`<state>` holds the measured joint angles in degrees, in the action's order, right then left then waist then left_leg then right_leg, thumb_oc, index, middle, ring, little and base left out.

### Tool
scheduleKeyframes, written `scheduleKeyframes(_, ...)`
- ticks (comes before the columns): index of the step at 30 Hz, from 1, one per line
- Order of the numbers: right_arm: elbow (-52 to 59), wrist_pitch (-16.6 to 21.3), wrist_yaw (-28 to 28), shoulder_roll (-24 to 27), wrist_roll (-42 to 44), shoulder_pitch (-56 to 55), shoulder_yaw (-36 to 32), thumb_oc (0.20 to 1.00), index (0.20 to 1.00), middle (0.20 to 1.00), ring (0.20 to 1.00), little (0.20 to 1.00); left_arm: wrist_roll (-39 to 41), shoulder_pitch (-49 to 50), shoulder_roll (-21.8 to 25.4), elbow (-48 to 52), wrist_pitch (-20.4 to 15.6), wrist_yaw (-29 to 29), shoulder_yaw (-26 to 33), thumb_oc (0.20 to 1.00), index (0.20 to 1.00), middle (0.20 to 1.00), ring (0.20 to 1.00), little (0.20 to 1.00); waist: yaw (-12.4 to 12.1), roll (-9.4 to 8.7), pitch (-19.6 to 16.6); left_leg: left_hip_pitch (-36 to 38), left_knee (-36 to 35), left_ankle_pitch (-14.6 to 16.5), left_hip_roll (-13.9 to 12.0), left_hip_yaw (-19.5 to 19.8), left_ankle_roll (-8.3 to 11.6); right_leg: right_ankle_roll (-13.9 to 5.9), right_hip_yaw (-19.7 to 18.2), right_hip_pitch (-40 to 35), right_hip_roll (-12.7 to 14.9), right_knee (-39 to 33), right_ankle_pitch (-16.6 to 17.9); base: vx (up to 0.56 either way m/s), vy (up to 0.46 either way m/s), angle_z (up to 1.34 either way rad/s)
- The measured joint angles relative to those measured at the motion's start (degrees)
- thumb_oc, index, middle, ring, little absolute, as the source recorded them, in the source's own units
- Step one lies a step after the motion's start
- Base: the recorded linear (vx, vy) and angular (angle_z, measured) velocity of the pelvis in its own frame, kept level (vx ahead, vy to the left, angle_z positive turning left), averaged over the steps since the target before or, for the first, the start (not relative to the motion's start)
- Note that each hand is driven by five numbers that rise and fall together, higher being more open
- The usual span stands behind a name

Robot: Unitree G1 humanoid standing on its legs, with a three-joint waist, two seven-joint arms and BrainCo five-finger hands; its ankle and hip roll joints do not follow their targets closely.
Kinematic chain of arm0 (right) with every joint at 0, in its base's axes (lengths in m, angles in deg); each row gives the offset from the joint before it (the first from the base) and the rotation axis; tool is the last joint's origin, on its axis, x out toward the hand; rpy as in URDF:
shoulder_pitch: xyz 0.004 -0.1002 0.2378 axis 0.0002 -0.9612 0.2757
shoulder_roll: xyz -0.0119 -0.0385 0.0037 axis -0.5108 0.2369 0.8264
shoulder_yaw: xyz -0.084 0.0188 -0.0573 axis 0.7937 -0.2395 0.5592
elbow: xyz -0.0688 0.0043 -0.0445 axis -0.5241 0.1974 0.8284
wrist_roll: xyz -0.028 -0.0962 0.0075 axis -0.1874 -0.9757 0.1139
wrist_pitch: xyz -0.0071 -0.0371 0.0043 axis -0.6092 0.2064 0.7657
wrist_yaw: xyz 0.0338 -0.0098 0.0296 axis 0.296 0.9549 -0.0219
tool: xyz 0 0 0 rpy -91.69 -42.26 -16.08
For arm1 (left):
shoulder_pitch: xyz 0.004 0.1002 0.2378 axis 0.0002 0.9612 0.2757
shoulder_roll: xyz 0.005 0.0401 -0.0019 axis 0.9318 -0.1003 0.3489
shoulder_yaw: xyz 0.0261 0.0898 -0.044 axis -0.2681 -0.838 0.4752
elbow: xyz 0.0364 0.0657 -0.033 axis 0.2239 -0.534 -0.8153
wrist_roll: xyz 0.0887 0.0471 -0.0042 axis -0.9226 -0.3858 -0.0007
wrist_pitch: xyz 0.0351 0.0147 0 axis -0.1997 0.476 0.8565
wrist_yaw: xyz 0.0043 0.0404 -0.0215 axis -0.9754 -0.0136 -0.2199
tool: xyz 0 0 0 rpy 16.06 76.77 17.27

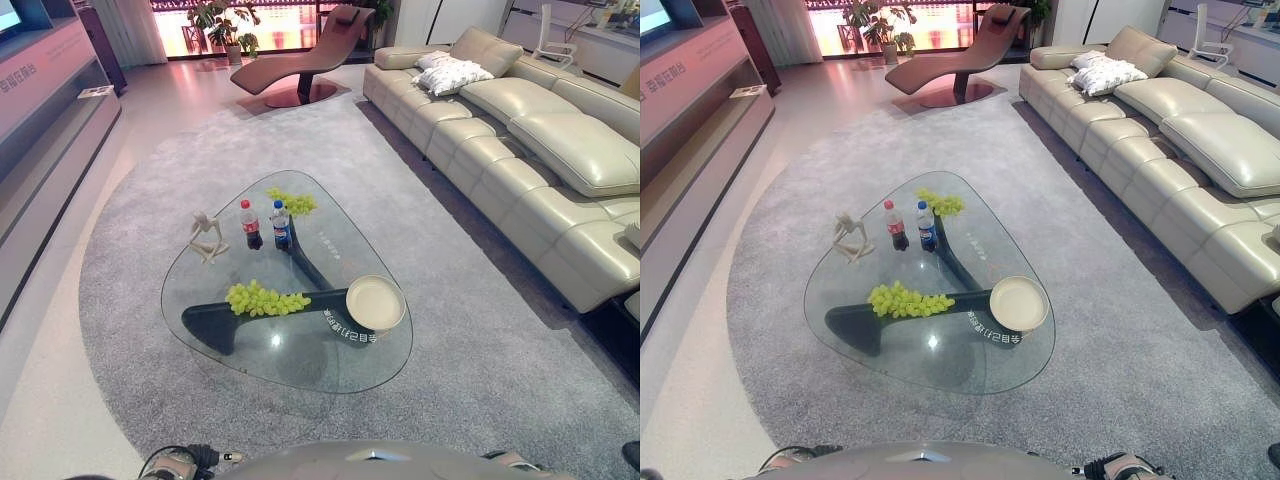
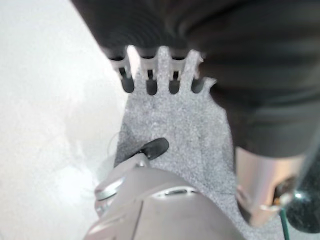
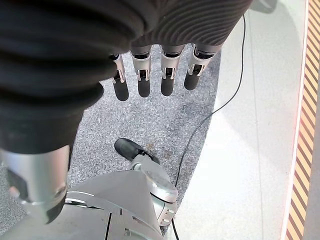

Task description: Pick up fruits into the plate

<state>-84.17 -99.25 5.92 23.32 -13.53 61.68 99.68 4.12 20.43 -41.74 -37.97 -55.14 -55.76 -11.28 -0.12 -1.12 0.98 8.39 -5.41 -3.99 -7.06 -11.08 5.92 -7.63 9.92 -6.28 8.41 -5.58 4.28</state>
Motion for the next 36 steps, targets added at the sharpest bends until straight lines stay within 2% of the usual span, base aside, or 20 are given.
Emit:
scheduleKeyframes(10, -0.05, 0.00, -0.01, 0.00, 0.00, 0.00, 0.00, 1.000, 1.000, 1.000, 1.000, 1.000, 0.18, 0.03, 0.00, -0.02, -1.04, -0.77, 0.02, 1.000, 1.000, 1.000, 1.000, 1.000, 0.02, 0.04, 0.04, 0.01, 0.00, 0.00, 0.00, 0.00, 0.00, 0.00, 0.00, -0.01, 0.01, 0.00, 0.00, 0.00, 0.000, 0.00)
scheduleKeyframes(13, -0.04, 0.00, -0.01, 0.00, 0.00, 0.00, -0.02, 1.000, 1.000, 1.000, 1.000, 1.000, 2.70, 0.03, 0.00, 0.06, -3.74, -2.93, 0.35, 1.000, 1.000, 1.000, 1.000, 1.000, 0.01, 0.07, 0.08, 0.01, 0.00, 0.00, 0.00, 0.00, 0.00, 0.00, 0.00, -0.01, 0.01, 0.00, 0.00, 0.00, 0.000, 0.00)
scheduleKeyframes(17, -0.05, 0.01, 0.01, 0.00, 0.00, 0.04, -0.03, 1.000, 1.000, 1.000, 1.000, 1.000, 7.02, 0.01, -0.02, 0.16, -7.33, -4.61, 3.60, 1.000, 1.000, 1.000, 1.000, 1.000, -0.03, 0.14, 0.22, 0.00, 0.00, 0.00, -0.02, 0.02, 0.00, 0.00, 0.00, -0.02, 0.02, 0.00, 0.00, 0.00, 0.000, 0.00)
scheduleKeyframes(20, -0.04, 0.01, 0.23, 0.04, 0.01, 0.08, -0.05, 1.000, 1.000, 1.000, 1.000, 1.000, 10.94, 0.02, -0.03, 1.14, -11.35, -5.44, 5.71, 1.000, 1.000, 1.000, 1.000, 1.000, -0.07, 0.21, 0.72, -0.02, 0.00, 0.00, -0.07, 0.05, 0.00, 0.00, 0.02, 0.00, 0.03, 0.00, 0.00, 0.00, 0.000, 0.00)
scheduleKeyframes(26, -0.01, 0.13, 0.44, 0.13, 0.05, 0.14, -0.07, 1.000, 1.000, 1.000, 1.000, 1.000, 17.15, -0.59, 0.13, 9.84, -18.10, -8.86, 6.78, 1.000, 1.000, 1.000, 1.000, 1.000, -0.86, 0.39, 2.08, -0.30, 0.00, 0.00, -0.04, 0.05, 0.00, 0.00, 0.00, 0.27, 0.08, 0.00, 0.00, 0.00, 0.000, 0.00)
scheduleKeyframes(30, 0.19, 0.46, 0.33, 0.20, 0.07, 0.08, -0.09, 1.000, 1.000, 1.000, 1.000, 1.000, 16.85, -2.08, 0.85, 13.90, -20.59, -12.43, 6.81, 1.000, 1.000, 1.000, 1.000, 1.000, -0.84, 0.87, 2.76, -0.89, 0.01, -0.24, 0.07, 0.02, -0.32, 0.05, -0.03, 0.90, 0.02, 0.00, 0.06, 0.00, 0.000, 0.00)
scheduleKeyframes(33, 0.49, 0.87, 0.12, 0.56, 0.30, 0.16, -0.07, 1.000, 1.000, 1.000, 1.000, 1.000, 13.11, -3.03, 2.82, 17.75, -21.12, -16.09, 6.73, 1.000, 1.000, 1.000, 1.000, 1.000, -0.14, 1.55, 3.90, -1.00, 0.02, -0.27, 0.10, -0.02, -0.34, 0.08, -0.20, 1.08, -0.12, 0.00, 0.36, -0.10, 0.038, -0.01)
scheduleKeyframes(36, 2.18, 1.25, -0.76, 2.16, 2.05, 0.83, 0.18, 1.000, 1.000, 1.000, 1.000, 1.000, 6.53, -6.35, 7.87, 22.95, -20.54, -21.75, 4.34, 1.000, 1.000, 1.000, 1.000, 1.000, 0.16, 2.52, 5.23, -4.03, 0.11, -0.89, 0.22, -0.23, -0.57, 0.56, -0.97, 4.14, -0.19, 0.02, 1.01, -0.19, 0.042, -0.06)
